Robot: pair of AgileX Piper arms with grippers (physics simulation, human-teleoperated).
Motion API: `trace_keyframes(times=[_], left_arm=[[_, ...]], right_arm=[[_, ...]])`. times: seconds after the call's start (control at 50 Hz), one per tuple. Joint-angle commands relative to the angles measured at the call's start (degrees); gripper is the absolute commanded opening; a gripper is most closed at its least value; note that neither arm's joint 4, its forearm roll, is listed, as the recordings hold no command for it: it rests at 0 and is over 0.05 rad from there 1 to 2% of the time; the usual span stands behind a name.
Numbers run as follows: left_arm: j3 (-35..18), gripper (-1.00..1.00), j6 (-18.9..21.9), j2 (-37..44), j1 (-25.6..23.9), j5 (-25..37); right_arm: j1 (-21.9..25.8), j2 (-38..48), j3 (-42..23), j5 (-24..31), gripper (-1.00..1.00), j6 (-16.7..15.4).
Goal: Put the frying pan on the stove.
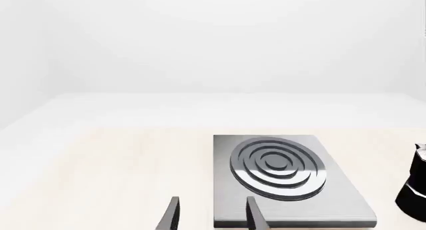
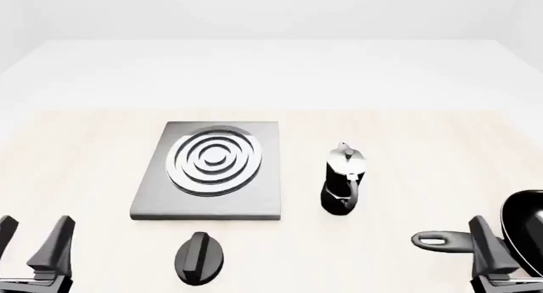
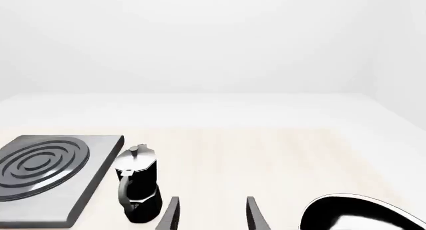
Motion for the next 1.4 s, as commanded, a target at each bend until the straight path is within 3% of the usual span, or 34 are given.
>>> trace_keyframes(times=[0.02, 0.26, 0.48, 0.6, 0.98, 1.4], left_arm=[[-0.1, 1.0, 0.1, 3.5, -1.2, -2.5], [-0.1, 1.0, 0.4, 8.5, -2.7, -6.8], [-0.8, 1.0, 1.1, 13.8, -6.1, -11.5], [-2.3, 1.0, 2.2, 22.2, -9.9, -18.4], [-8.5, 1.0, 4.9, 38.7, -20.7, -29.3], [-16.4, 1.0, 7.4, 51.5, -33.8, -34.7]], right_arm=[[-0.6, 1.1, -0.1, -0.7, 1.0, -0.2], [-0.8, 0.2, -0.5, 0.4, 1.0, -0.7], [-2.1, -0.4, -5.0, 2.6, 1.0, 0.2], [-3.2, -0.4, -9.7, 4.7, 1.0, 1.1], [-5.5, -0.4, -18.3, 9.5, 1.0, 2.7], [-6.0, -0.4, -27.7, 14.7, 1.0, 3.4]])
